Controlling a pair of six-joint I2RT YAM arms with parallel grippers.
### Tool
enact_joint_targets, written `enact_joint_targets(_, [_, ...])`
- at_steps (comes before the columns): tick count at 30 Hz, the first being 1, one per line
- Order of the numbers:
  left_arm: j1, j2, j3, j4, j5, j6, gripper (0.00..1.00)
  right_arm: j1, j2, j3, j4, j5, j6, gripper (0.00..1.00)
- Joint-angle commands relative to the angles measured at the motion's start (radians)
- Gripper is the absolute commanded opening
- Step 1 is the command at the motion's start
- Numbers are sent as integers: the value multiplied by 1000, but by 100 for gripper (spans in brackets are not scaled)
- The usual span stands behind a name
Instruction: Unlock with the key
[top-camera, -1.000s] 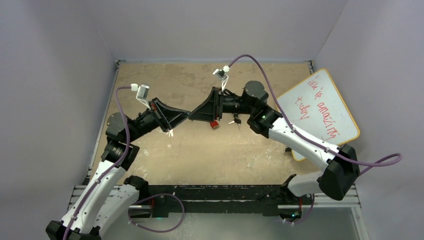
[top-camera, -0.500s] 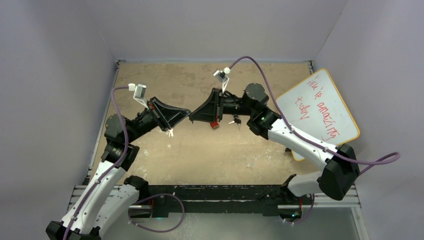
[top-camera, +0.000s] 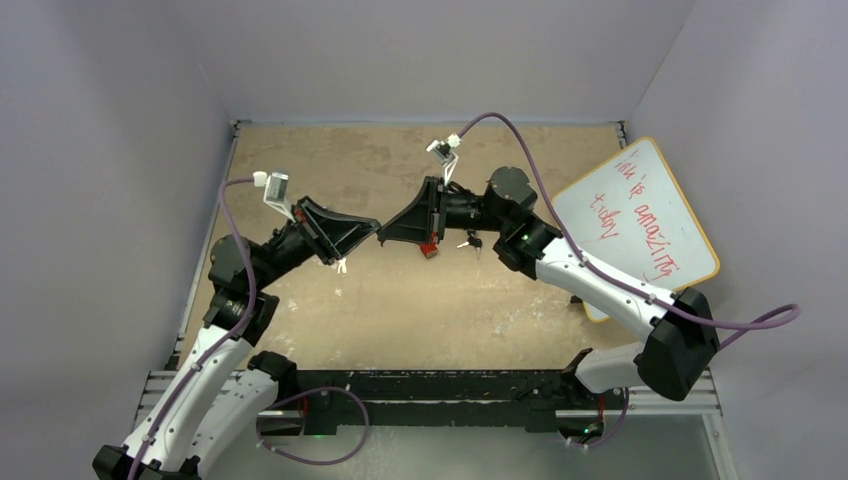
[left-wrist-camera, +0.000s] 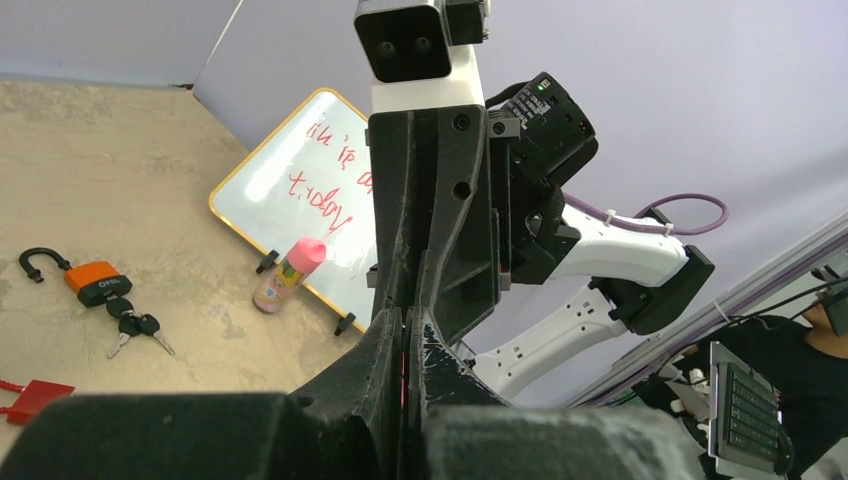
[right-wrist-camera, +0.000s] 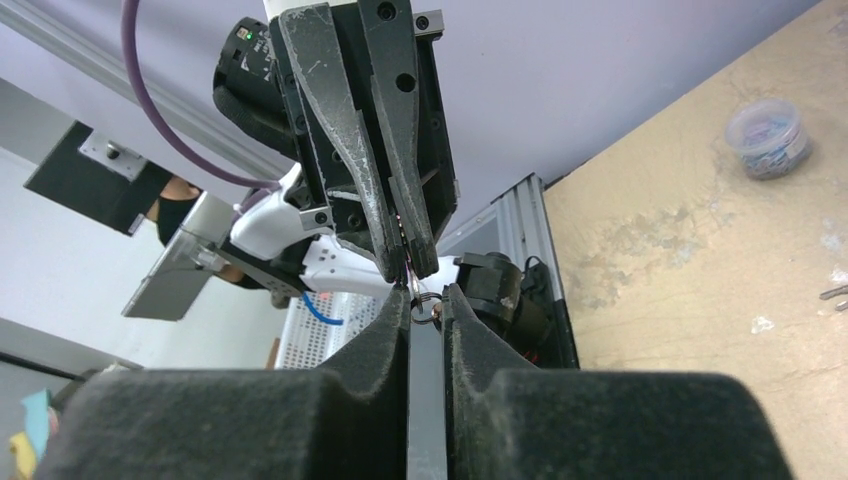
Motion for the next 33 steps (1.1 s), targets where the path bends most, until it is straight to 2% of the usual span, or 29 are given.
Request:
enact_joint_targets(1, [-2,-22,-15,47,-13,-6,0,-3,-4,4,62,25,14,17])
enact_joint_targets(3, [-2,-26,-17,47,-14,-8,0,-4,2,7,81,23,23,18])
enact_joint_targets(6, [-2,-25,-15,50,-13,-8,0,-4,13,12,95,22,32,10])
enact_joint_targets(8, [-2,-25,-16,49,-11,-7,0,-3,16,6,97,18,38,1])
enact_joint_targets(13, [-2,-33,-17,35,-23,-2,0,-3,4,-14,91,22,40,0])
enact_joint_targets(17, [-2,-38,-14,18,-49,-4,6,-3,-9,-35,68,57,29,0])
enact_joint_targets(20, [-2,-42,-14,22,-54,-5,0,-4,-12,-46,74,57,29,0])
enact_joint_targets(21, [-2,-44,-15,21,-54,-4,0,-3,-12,-49,85,51,35,3])
enact_joint_targets(24, [-2,-43,-17,18,-52,-4,0,-3,-5,-43,139,22,57,34])
enact_joint_targets(26, [-2,-42,-20,18,-50,-5,0,-3,0,-27,160,16,55,46])
enact_joint_targets(28, [-2,-40,-20,21,-50,-5,0,-2,5,-11,160,9,45,49])
enact_joint_targets(33, [-2,-38,-20,21,-54,-7,0,-2,35,34,137,-43,15,49])
